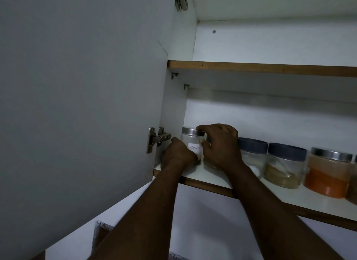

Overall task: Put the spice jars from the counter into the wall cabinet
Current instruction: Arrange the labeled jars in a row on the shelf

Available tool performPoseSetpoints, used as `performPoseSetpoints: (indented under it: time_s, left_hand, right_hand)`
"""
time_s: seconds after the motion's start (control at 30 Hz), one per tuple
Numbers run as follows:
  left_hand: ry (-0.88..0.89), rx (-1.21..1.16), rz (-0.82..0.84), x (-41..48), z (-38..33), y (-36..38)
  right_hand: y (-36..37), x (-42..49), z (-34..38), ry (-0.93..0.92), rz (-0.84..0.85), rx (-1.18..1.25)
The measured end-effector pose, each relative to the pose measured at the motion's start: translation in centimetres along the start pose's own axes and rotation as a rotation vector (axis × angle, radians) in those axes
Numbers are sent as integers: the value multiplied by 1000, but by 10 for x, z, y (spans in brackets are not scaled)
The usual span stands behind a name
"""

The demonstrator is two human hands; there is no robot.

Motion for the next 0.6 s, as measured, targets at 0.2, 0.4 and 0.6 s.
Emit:
performPoseSetpoints:
  time_s: [0.2, 0.4, 0.6]
  left_hand:
    - [30, 13, 31, 0, -2, 2]
    - [32, -3, 61, 0, -2, 4]
    - [55, -13, 48, -4, -6, 1]
  right_hand:
    - [-3, -1, -5, 23, 21, 74]
    - [-26, -3, -13, 95, -119, 92]
    - [-17, -8, -7, 62, -91, -321]
Point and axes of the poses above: each hand's wrist, its own x-axis towards the middle knuckle, its own y-axis out of the palm, z = x × y, the point moved 10 cm from there along x, towards the middle knuckle, and after that the axes turned 13 degrees about y, right-handed, at the moved point
